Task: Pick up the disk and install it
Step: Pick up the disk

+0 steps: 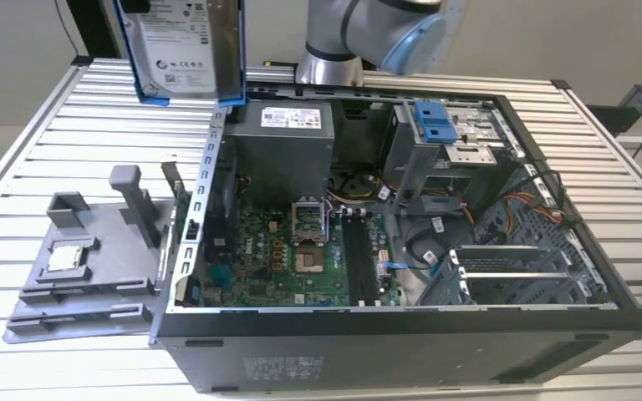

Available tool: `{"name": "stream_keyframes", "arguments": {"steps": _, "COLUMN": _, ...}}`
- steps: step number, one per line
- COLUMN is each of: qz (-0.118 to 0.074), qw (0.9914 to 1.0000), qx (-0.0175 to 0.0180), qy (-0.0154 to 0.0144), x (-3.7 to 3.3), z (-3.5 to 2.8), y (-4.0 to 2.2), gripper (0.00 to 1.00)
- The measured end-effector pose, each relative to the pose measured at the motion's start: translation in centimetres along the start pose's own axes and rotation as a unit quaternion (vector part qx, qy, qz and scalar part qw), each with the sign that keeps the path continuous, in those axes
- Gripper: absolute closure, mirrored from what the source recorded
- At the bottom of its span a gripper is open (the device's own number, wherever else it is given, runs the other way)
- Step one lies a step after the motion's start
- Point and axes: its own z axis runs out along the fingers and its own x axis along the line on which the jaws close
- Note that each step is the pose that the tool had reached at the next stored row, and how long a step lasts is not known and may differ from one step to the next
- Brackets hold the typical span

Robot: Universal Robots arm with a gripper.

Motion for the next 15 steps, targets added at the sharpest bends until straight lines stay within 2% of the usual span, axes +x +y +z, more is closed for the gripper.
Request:
{"name": "stream_keyframes", "arguments": {"steps": 9, "qz": 0.000, "qw": 1.00000, "qx": 0.0000, "qy": 0.0000, "x": 0.51, "z": 0.30, "y": -4.06, "gripper": 1.00}}
{"name": "stream_keyframes", "arguments": {"steps": 10, "qz": 0.000, "qw": 1.00000, "qx": 0.0000, "qy": 0.0000, "x": 0.55, "z": 0.31, "y": -4.36, "gripper": 1.00}}
{"name": "stream_keyframes", "arguments": {"steps": 15, "qz": 0.000, "qw": 1.00000, "qx": 0.0000, "qy": 0.0000, "x": 0.56, "z": 0.32, "y": -4.43, "gripper": 1.00}}
